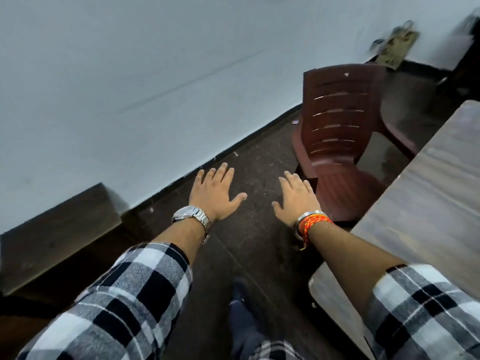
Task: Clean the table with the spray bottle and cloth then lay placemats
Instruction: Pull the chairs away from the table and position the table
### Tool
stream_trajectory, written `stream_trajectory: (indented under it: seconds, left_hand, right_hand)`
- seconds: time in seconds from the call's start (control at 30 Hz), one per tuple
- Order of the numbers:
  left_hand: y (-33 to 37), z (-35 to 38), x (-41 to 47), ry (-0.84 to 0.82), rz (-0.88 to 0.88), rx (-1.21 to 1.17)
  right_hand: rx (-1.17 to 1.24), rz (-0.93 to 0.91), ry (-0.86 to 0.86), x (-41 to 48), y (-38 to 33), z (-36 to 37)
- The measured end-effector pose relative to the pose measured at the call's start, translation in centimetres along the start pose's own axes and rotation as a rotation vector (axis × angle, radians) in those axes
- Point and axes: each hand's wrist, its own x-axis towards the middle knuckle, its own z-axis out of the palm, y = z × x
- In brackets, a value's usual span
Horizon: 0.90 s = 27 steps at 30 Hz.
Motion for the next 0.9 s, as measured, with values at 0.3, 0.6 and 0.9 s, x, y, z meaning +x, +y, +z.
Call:
stream_trajectory:
  seconds: [0.3,0.6,0.9]
  left_hand:
    - [-5.3,-3.9,29.2,0.001,0.146,-0.015]
    - [-2.1,-6.0,58.6,0.023,0.512,0.038]
    - [7.9,-10.0,80.9,-0.014,1.002,0.294]
  right_hand:
    - [0.047,0.164,0.027,26.5,3.2,-3.2]
    - [0.081,0.495,0.158,48.5,10.8,-4.1]
    - [0.179,0.944,0.208,63.7,19.7,-7.0]
